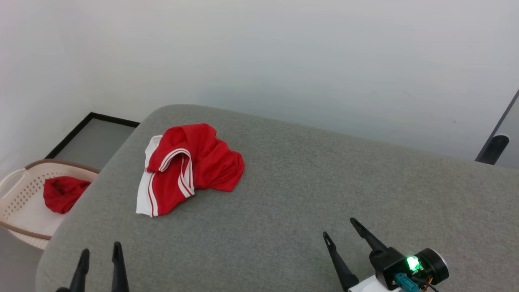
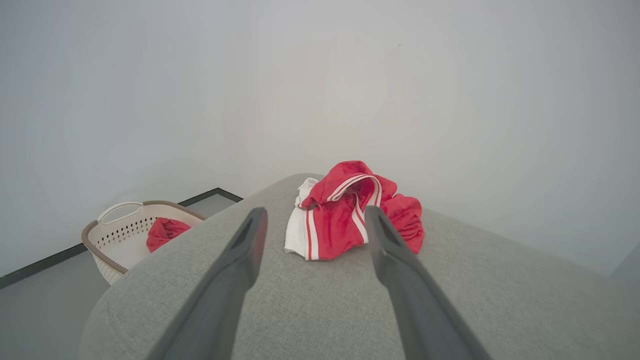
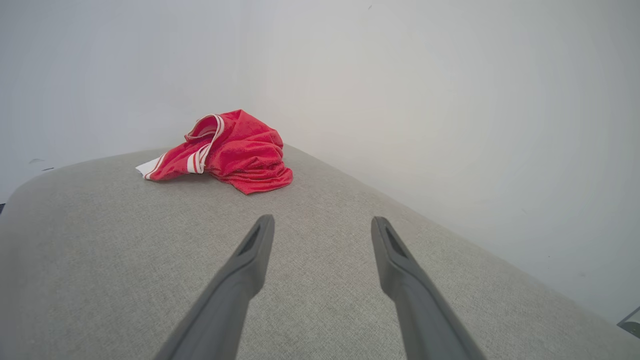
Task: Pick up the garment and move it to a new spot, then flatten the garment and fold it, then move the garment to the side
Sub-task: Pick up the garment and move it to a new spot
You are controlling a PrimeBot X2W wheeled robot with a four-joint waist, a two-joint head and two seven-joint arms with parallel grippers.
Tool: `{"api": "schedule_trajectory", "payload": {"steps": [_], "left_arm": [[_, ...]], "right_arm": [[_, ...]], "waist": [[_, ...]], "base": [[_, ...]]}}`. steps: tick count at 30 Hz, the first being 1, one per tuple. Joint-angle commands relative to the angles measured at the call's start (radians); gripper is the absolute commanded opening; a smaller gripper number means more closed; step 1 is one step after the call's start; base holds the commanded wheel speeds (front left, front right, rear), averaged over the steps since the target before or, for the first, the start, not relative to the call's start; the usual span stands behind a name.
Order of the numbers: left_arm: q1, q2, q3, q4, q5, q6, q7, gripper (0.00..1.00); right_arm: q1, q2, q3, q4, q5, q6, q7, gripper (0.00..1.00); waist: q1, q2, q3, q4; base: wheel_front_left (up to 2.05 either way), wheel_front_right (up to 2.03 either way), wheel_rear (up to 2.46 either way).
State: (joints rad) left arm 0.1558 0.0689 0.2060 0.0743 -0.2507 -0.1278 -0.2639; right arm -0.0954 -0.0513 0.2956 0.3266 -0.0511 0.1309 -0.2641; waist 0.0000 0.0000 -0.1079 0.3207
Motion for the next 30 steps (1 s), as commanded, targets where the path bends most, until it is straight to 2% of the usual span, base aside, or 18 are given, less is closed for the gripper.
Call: {"api": "schedule_trajectory", "payload": {"steps": [1,5,8,16,18,21,26,30], "left_arm": [[-0.005,-0.003,0.005,0.002,-0.012,-0.002,-0.001,1.0],[-0.054,0.011,-0.01,0.028,-0.057,-0.003,0.007,1.0],[-0.122,0.07,-0.05,0.034,-0.118,-0.004,0.081,1.0],[-0.404,0.252,-0.046,0.059,-0.378,-0.004,0.467,1.0],[-0.485,0.299,-0.045,0.083,-0.414,-0.002,0.562,1.0],[-0.606,0.34,-0.044,0.136,-0.469,0.02,0.695,1.0],[-0.783,0.425,-0.071,0.259,-0.497,0.059,0.9,1.0],[-0.895,0.467,-0.105,0.384,-0.479,0.082,0.988,1.0]], "right_arm": [[-0.015,0.001,-0.004,0.002,0.003,0.0,-0.001,1.0],[-0.029,0.001,-0.018,0.001,-0.016,0.0,-0.001,1.0],[-0.046,0.001,-0.035,-0.002,-0.036,0.0,-0.001,1.0],[-0.101,-0.039,-0.089,-0.043,-0.083,0.0,-0.001,1.0],[-0.113,-0.056,-0.098,-0.06,-0.084,0.0,-0.001,1.0],[-0.129,-0.08,-0.107,-0.086,-0.084,0.0,-0.001,1.0],[-0.151,-0.115,-0.114,-0.135,-0.073,0.0,0.003,1.0],[-0.158,-0.14,-0.117,-0.18,-0.064,0.0,0.011,1.0]], "waist": [[0.0,0.0,0.008,-0.005],[0.0,0.0,0.038,-0.034],[0.0,0.0,0.073,-0.061],[0.0,0.0,0.243,-0.123],[0.0,0.0,0.284,-0.134],[0.0,0.0,0.346,-0.151],[0.0,0.0,0.438,-0.173],[0.0,0.0,0.49,-0.189]], "base": [[0.0,0.0,0.0],[0.0,0.0,0.0],[0.0,0.0,0.0],[0.0,0.0,0.0],[0.0,0.0,0.0],[0.0,0.0,0.0],[0.0,0.0,0.0],[0.0,0.0,0.0]]}}
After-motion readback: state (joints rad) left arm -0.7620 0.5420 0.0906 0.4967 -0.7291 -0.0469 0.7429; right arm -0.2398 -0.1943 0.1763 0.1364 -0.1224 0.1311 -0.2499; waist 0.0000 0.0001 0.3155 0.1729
